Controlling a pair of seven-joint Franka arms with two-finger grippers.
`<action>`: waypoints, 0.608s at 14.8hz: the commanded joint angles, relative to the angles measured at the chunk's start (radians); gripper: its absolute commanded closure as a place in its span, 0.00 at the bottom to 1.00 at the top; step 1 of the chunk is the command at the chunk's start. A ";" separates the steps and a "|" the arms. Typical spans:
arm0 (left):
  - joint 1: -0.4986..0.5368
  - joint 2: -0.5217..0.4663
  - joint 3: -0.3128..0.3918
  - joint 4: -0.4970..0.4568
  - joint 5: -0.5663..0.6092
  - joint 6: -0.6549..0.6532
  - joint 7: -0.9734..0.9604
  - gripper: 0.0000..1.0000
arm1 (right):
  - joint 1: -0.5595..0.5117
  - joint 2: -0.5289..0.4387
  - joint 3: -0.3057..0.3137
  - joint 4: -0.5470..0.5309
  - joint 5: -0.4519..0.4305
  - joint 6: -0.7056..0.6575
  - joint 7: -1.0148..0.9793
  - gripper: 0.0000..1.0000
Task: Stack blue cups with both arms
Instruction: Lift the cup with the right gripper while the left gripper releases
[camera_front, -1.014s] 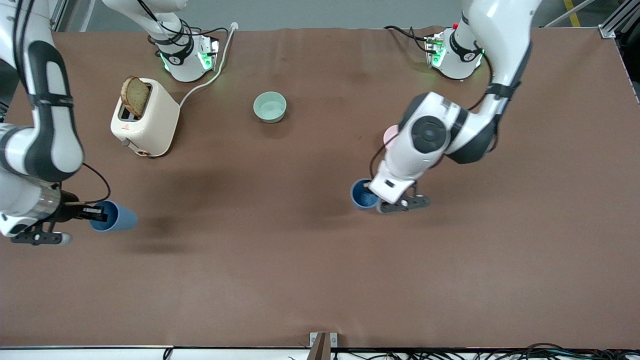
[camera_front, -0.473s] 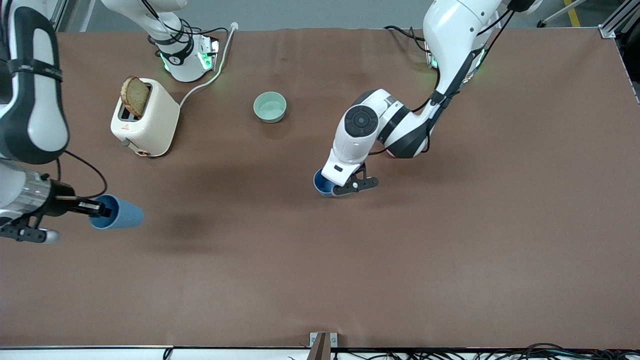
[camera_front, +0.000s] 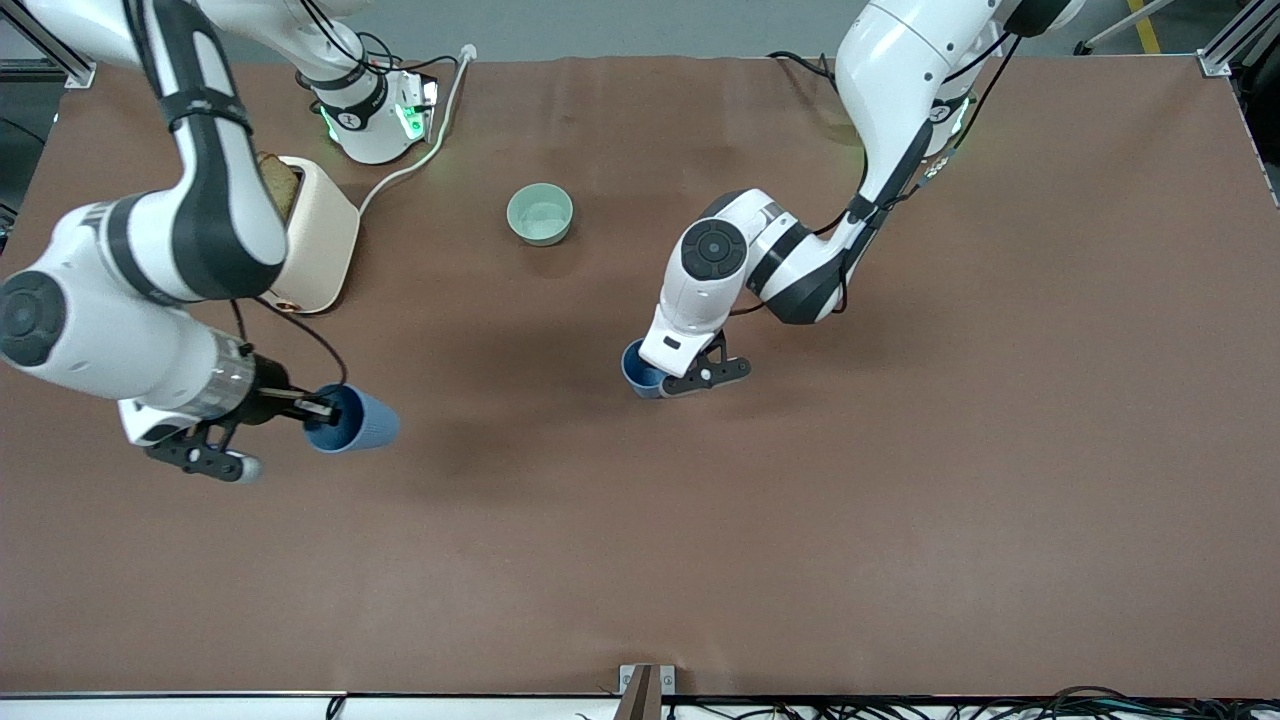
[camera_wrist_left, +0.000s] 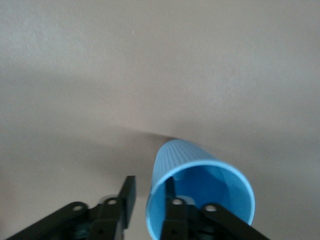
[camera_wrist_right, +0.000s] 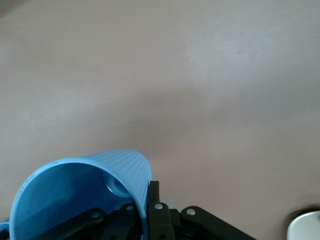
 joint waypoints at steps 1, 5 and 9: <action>0.011 -0.084 0.014 0.012 0.033 -0.078 -0.004 0.00 | 0.029 -0.013 0.076 0.004 0.002 0.003 0.131 0.99; 0.146 -0.250 0.009 0.056 0.106 -0.297 0.167 0.00 | 0.053 -0.007 0.238 0.004 -0.051 0.066 0.361 0.99; 0.264 -0.391 0.008 0.078 0.101 -0.477 0.377 0.00 | 0.086 0.030 0.383 0.006 -0.153 0.145 0.574 0.99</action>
